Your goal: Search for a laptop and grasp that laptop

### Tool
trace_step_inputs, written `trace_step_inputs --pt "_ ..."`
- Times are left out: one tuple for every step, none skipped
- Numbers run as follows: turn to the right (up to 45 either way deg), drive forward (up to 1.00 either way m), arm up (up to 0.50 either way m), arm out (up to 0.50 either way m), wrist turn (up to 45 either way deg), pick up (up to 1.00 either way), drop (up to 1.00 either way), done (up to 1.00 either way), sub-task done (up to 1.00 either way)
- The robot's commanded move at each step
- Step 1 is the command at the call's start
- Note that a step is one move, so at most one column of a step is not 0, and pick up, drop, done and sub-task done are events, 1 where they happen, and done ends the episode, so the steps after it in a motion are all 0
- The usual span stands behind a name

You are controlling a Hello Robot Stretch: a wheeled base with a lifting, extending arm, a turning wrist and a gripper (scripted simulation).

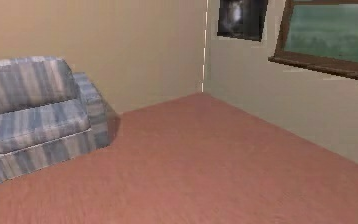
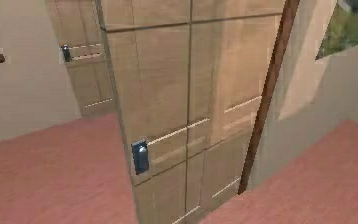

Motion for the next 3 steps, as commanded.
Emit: trace_step_inputs --pt "30.0 0.00 0.00 0.00 0.0 0.00 0.00 0.00 0.00" --pt "0.0 0.90 0.00 0.00 0.0 0.00 0.00 0.00 0.00" --pt "45.0 0.00 0.00 0.00 0.0 0.00 0.00 0.00 0.00"
